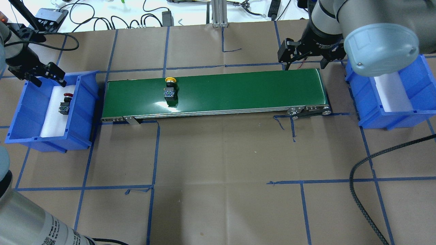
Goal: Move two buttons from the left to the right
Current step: 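Lower the left gripper into the bin and grasp the red-capped button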
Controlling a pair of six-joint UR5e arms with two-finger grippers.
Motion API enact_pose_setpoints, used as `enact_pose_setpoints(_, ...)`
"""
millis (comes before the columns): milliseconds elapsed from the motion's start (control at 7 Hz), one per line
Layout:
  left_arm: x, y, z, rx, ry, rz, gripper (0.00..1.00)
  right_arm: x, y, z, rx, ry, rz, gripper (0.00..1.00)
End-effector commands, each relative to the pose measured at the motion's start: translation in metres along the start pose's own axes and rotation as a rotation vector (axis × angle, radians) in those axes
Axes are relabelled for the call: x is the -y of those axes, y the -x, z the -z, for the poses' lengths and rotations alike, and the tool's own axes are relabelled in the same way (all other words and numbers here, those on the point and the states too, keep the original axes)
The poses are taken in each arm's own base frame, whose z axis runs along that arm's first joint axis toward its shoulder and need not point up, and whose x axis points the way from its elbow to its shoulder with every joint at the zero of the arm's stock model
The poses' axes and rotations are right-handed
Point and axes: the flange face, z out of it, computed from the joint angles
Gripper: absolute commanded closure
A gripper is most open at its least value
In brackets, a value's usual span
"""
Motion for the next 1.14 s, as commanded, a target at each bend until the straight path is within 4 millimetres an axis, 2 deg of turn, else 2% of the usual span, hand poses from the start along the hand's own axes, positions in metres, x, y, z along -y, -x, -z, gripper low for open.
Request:
enact_pose_setpoints(0, -0.023, 0.009, -0.039, 0.006, -0.012, 0.022, 0.01, 0.001, 0.000, -0.001, 0.000, 0.000, -0.002, 0.00)
enact_pose_setpoints(286, -0.028, 0.003, -0.060, 0.021, -0.034, 0.017, 0.01, 0.001, 0.000, -0.001, 0.000, 0.001, -0.002, 0.00)
enact_pose_setpoints(571, -0.024, 0.002, -0.072, 0.013, -0.022, 0.017, 0.01, 0.000, 0.000, 0.000, 0.000, 0.000, -0.002, 0.00)
enact_pose_setpoints(714, -0.023, 0.001, -0.076, 0.010, -0.017, 0.016, 0.07, 0.000, 0.000, 0.000, 0.000, 0.001, -0.002, 0.00)
enact_pose_setpoints(1000, -0.020, 0.000, -0.072, 0.016, -0.024, 0.020, 0.49, 0.000, 0.000, -0.001, 0.000, 0.004, -0.001, 0.00)
